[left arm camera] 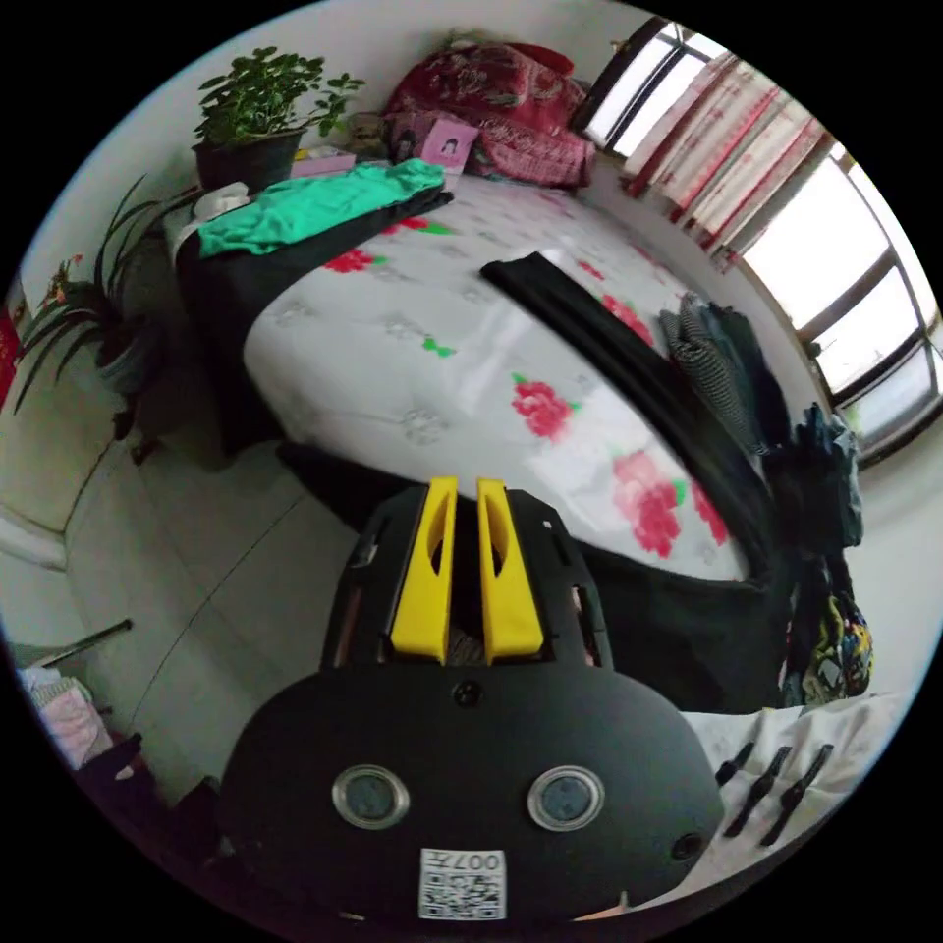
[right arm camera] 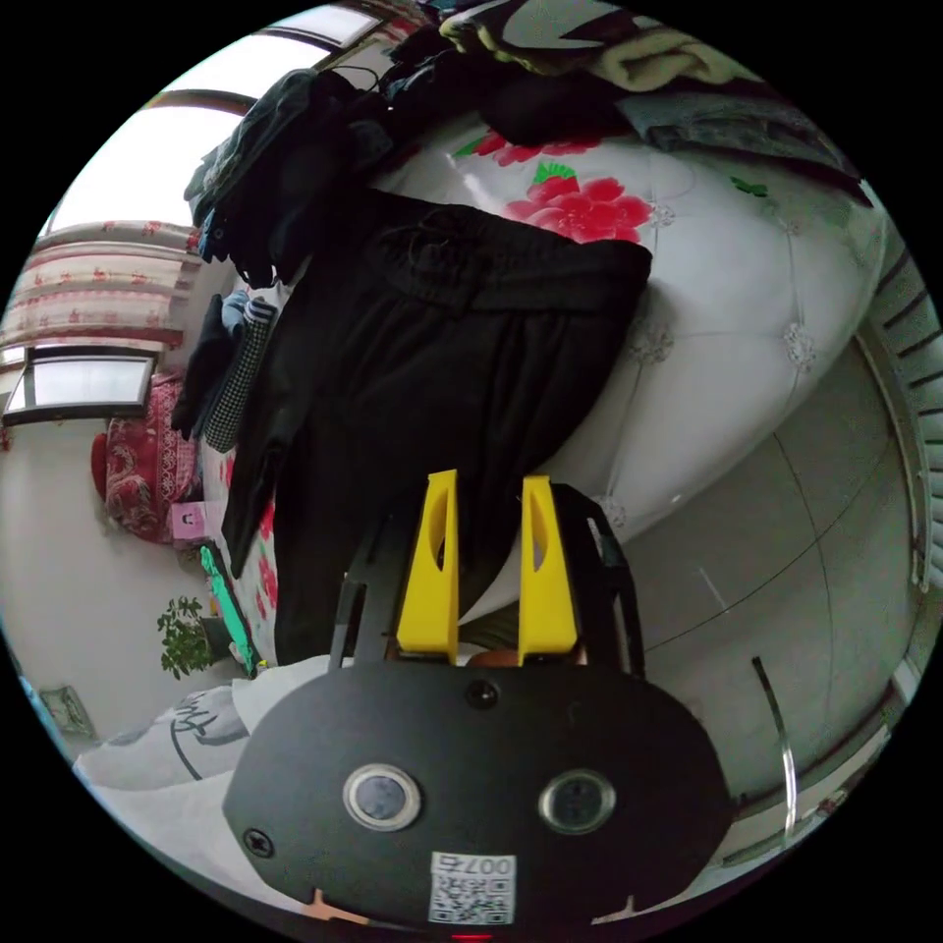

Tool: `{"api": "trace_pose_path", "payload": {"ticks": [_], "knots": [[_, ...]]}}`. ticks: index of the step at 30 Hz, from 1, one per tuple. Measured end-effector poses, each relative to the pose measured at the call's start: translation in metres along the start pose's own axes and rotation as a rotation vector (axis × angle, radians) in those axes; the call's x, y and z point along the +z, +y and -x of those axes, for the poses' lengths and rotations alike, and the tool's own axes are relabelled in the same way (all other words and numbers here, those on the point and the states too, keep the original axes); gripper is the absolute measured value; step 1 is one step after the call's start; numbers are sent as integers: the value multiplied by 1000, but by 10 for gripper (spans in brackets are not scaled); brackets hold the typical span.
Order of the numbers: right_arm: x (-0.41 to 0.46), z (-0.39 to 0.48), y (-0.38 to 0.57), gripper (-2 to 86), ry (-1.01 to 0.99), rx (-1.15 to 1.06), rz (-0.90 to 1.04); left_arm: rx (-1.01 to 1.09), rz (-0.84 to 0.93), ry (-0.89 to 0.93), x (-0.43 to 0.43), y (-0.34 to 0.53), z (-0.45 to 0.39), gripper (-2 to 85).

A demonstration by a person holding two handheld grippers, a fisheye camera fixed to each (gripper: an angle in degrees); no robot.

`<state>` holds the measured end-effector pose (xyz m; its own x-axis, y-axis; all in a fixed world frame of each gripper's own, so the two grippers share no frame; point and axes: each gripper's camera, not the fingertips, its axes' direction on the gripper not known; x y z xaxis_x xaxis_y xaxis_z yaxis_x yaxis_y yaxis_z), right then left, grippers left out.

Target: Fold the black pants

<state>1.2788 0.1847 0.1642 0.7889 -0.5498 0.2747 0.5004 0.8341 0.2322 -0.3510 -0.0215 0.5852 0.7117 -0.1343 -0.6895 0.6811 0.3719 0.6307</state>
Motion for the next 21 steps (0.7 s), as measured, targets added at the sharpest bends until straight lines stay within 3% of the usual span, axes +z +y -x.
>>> {"api": "trace_pose_path", "payload": {"ticks": [4,7,14,21], "knots": [[2,12,-1,59,57,-56,29,-76,87,34,20,0,2,93],[3,16,-2,63,70,-66,45,-69,68,-83,27,-6,-24,81],[2,20,-1,65,64,-49,47,276,125,-429,49,-24,-122,5],[1,24,1,63,51,-41,46,370,127,-399,76,-73,-170,-1]]}}
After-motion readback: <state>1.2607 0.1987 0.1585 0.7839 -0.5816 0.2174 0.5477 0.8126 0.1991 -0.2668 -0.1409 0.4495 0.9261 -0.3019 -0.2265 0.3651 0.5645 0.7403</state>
